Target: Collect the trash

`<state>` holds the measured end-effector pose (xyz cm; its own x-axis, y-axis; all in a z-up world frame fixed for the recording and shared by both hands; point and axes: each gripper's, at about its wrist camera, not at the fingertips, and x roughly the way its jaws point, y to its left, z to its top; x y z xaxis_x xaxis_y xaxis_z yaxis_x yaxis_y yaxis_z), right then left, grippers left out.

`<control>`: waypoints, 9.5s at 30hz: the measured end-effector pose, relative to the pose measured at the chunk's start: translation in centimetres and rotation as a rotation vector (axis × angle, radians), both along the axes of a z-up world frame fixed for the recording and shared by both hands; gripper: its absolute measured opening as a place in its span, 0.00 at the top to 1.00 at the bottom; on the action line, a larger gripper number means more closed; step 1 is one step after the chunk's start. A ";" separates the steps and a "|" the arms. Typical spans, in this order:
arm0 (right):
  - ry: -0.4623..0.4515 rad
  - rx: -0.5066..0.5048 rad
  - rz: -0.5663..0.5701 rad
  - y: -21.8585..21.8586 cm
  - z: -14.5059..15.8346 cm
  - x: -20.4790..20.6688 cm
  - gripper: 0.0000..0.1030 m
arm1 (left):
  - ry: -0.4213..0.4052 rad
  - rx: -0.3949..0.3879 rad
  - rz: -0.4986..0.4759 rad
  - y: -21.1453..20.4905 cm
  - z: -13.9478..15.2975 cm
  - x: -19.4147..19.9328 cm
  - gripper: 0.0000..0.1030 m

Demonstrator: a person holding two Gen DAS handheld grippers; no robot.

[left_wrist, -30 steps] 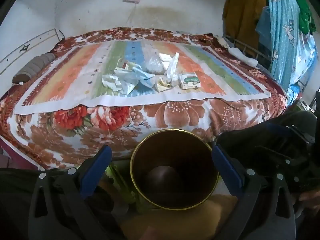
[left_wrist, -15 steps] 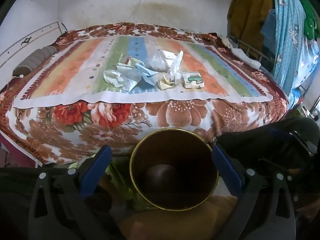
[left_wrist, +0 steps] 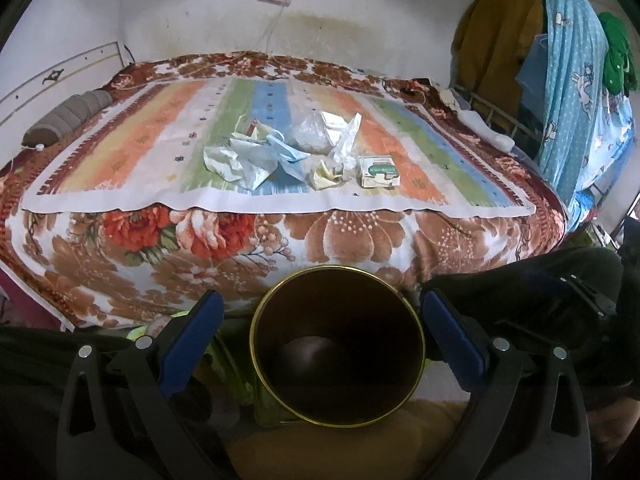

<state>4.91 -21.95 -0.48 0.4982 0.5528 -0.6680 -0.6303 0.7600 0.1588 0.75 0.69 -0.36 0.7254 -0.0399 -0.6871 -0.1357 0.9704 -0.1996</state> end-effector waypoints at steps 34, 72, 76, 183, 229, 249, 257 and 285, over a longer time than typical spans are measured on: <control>0.027 0.011 -0.009 0.2 -0.4 0.6 0.09 | -0.013 -0.066 0.042 1.3 0.5 -0.5 0.05; 0.067 0.039 -0.009 1.5 1.0 5.7 0.09 | 0.095 0.063 0.104 4.3 3.0 5.8 0.06; 0.077 0.033 0.001 1.8 1.5 7.0 0.09 | 0.104 0.074 0.092 4.9 3.5 7.1 0.06; 0.405 -0.020 0.020 15.6 -6.4 36.2 0.96 | 0.350 -0.383 0.137 20.2 -6.9 33.1 0.99; 0.055 -0.052 0.075 13.8 5.1 22.6 0.96 | 0.026 -0.202 -0.025 10.4 8.7 21.8 1.00; 0.060 -0.041 0.096 10.4 4.4 15.7 0.96 | -0.004 -0.197 -0.086 6.1 7.7 14.0 1.00; 0.102 -0.052 0.101 9.4 2.7 13.5 0.96 | 0.029 -0.212 -0.087 4.8 6.0 12.2 1.00; 0.457 -0.190 0.052 8.7 -8.1 10.9 0.96 | 0.393 -0.223 0.022 2.0 -5.3 11.0 1.00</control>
